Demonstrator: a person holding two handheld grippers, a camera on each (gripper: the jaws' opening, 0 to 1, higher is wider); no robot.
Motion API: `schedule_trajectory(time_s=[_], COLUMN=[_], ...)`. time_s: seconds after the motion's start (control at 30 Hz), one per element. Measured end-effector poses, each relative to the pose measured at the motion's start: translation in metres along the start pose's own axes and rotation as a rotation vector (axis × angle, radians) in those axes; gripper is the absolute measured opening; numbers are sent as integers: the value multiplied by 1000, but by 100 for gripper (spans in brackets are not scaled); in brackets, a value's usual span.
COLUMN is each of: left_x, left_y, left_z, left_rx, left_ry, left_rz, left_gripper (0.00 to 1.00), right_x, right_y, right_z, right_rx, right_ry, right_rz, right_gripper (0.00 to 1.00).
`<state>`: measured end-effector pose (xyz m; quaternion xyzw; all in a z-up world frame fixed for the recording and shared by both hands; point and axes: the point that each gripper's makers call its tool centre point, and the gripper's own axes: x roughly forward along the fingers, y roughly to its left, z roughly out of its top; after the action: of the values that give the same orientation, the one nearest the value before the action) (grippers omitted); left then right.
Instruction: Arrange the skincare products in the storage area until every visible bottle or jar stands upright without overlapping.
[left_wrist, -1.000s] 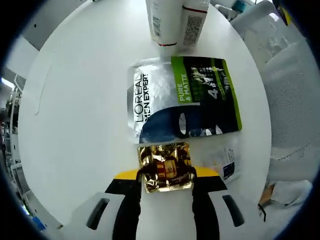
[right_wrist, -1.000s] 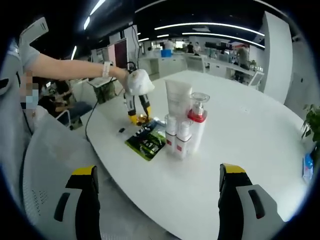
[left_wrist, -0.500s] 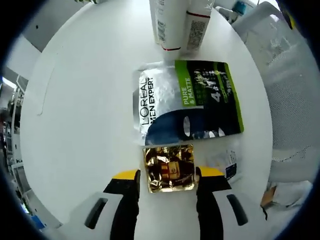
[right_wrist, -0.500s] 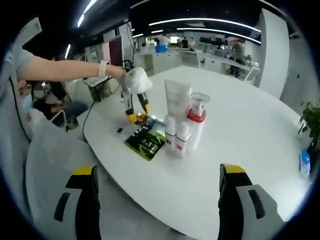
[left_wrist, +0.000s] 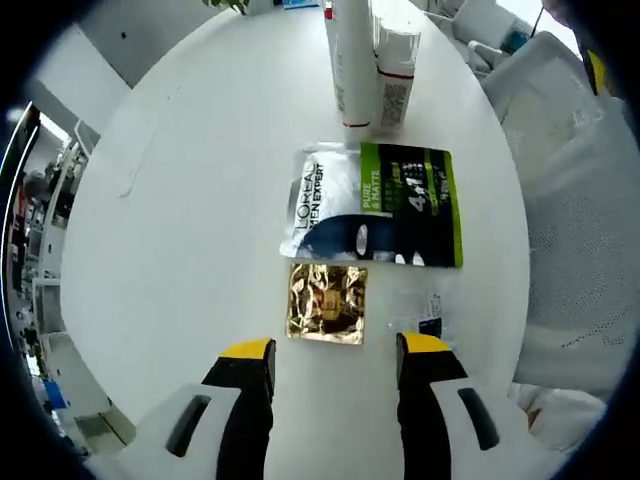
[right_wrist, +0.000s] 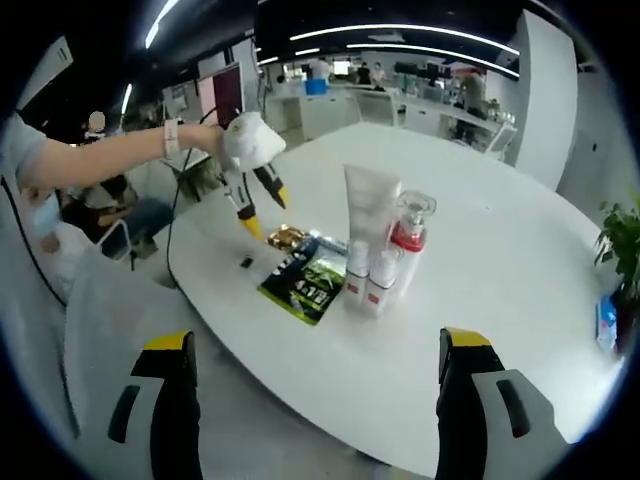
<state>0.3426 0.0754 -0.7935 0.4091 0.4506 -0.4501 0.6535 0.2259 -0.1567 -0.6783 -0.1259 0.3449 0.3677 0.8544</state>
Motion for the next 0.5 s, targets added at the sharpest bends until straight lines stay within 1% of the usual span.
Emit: schedule_trajectory(time_s=[0.13,0.17,0.2,0.33,0.4,0.43,0.47,0.5], left_x=[-9,-5,-4,-3,-1,-3,-3,-2], left_y=[-22,-18,-20,-36,-48,-56,-59,-65], left_z=[-10,-9,-11,-21,-23,-24,-25,-27], left_rx=[-40,-56,-71,-118,-188,-256,-285,-295], left_ry=[-6,-14,-11,-8,-31,-44,-47,-52], left_rz=[2,-10,-17,-8,-18,-12,-12,-21], left_gripper=[51,51,51,50,50,51,50,48], right_x=[0,0,0,1,1,1,1,1], right_y=[3,4,5,9,10,10,10,10], right_z=[1,2,4,6,6,6,6,6], right_rx=[-25,-28,-27,-45,-45,-45,-41,-37], right_ry=[11,10,4,3,6,7,6,5], right_rz=[-8,-6,0,8,10,10,8,7], right_gripper=[100,100,100,100,100,100,100,100])
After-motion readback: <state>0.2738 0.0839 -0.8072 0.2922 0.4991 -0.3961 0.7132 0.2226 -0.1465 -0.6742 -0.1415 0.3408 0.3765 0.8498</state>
